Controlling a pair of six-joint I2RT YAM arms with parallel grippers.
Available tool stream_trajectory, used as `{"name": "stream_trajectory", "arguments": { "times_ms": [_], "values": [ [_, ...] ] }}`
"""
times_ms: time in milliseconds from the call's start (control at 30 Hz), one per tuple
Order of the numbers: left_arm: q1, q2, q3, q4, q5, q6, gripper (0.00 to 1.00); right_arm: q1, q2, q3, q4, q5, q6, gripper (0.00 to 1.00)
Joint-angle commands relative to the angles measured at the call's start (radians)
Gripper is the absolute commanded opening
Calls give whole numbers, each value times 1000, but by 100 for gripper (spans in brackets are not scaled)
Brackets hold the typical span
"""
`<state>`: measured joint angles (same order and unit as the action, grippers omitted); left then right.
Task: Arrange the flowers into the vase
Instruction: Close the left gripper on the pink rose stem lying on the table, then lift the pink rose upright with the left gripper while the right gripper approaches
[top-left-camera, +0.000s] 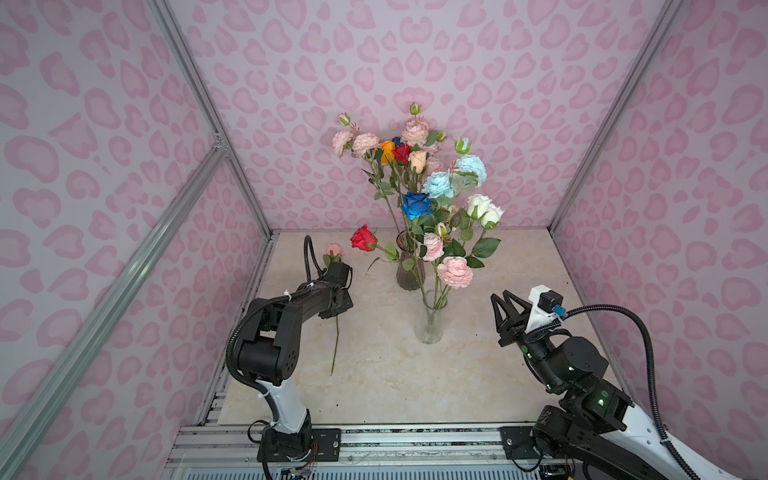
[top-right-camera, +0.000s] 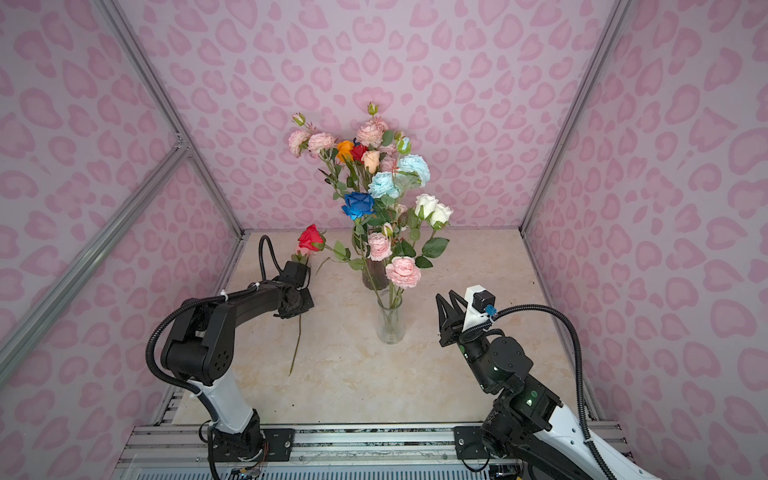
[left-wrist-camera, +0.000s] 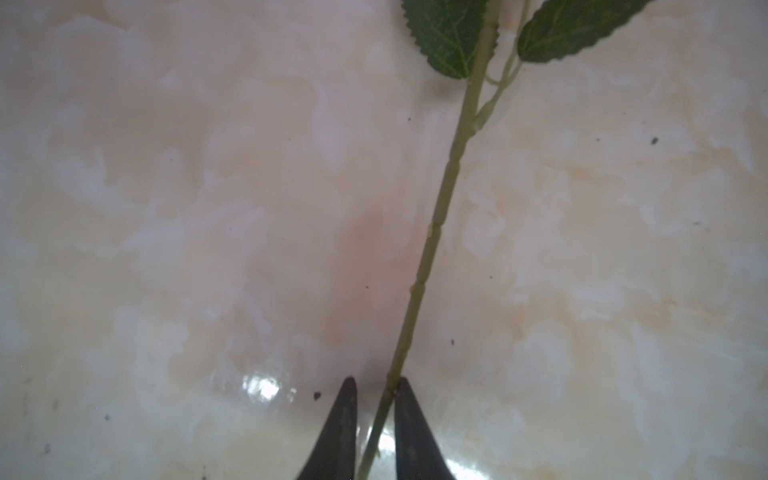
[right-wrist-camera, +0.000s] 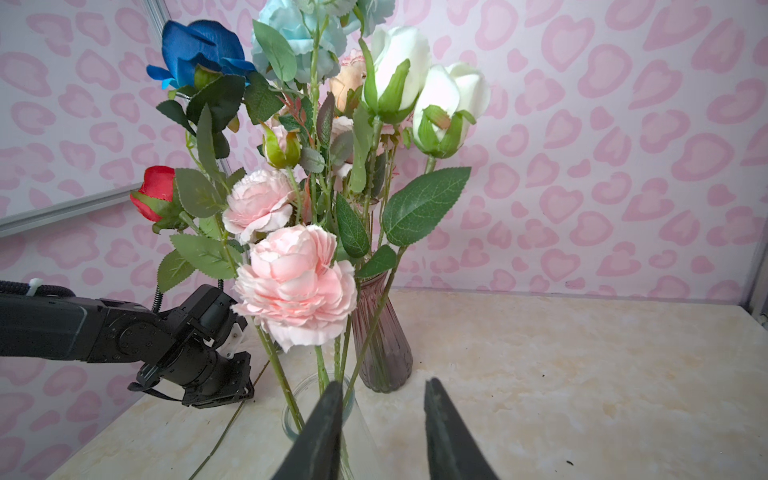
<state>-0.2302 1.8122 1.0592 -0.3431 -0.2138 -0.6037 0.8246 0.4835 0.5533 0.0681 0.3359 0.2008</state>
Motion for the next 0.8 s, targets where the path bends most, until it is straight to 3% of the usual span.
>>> {"name": "stream_trajectory", "arguments": {
  "times_ms": [0, 100, 367, 567, 700, 767],
  "values": [
    [0, -9, -5, 4, 6, -9, 9, -1, -3, -4, 31, -5, 15, 34],
    [-9, -61, -19, 6, -4, -1, 3, -1, -9, -3, 25, -1, 19, 34],
    [-65, -353, -84, 5, -50, 12, 3, -1, -2, 33, 0, -15, 44, 34],
    [-171, -724, -178, 85, -103, 92, 3, -1, 19, 108, -44, -84, 57, 35],
    [-244, -965, -220, 141, -111, 176, 3, -1, 87, 218, -111, -204, 52, 38],
    [-257, -1065, -235, 167, -59, 211, 3, -1, 140, 278, -144, -268, 52, 40]
  ]
}}
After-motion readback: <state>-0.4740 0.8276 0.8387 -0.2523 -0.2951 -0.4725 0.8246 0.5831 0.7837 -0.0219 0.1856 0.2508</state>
